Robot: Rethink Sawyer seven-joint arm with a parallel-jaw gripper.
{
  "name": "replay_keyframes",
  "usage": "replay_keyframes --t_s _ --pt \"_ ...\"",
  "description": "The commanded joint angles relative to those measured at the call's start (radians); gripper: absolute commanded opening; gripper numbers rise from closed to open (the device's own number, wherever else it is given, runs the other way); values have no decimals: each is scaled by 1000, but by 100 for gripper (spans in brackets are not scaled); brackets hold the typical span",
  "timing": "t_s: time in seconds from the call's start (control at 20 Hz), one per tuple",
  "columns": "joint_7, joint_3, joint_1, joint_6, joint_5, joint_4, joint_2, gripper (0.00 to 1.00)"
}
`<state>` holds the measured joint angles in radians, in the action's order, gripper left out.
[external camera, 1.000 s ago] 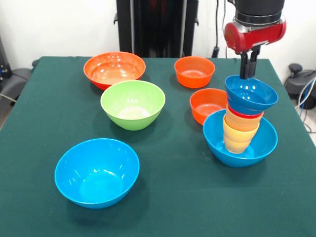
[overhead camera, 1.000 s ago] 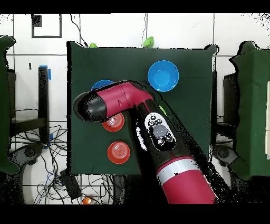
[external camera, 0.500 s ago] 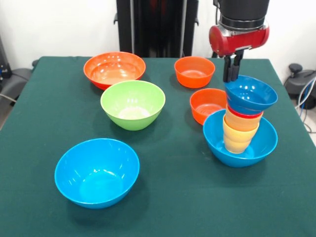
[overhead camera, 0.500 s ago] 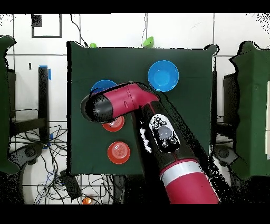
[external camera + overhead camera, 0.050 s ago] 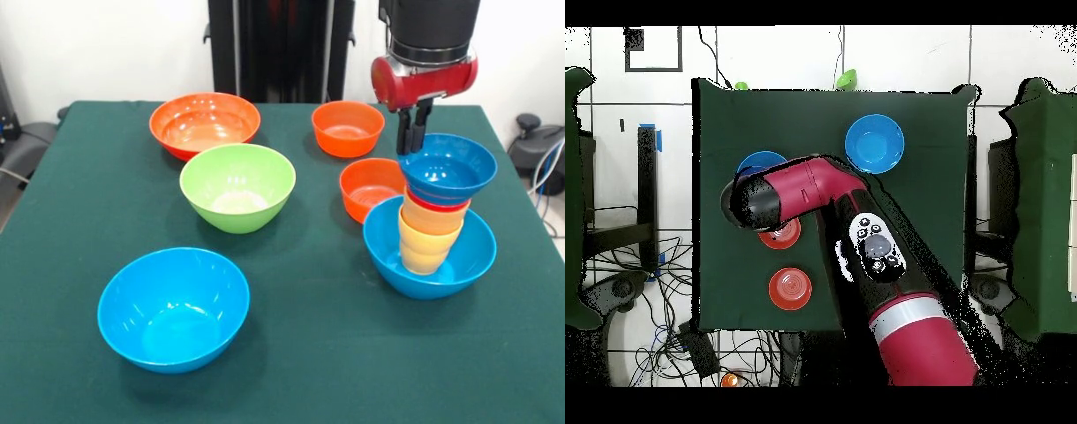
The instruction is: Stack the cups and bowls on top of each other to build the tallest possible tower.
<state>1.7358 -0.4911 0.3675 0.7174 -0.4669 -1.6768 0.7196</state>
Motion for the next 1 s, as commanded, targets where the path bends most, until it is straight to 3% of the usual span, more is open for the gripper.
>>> replay_keyframes --t_s 0.05,0.4,1.0 --pt "44 5 -11 -33 0 19 -63 0" --pt "84 4 -39 2 47 -27 3 0" --pt "81 24 -63 31 73 -13 15 0"
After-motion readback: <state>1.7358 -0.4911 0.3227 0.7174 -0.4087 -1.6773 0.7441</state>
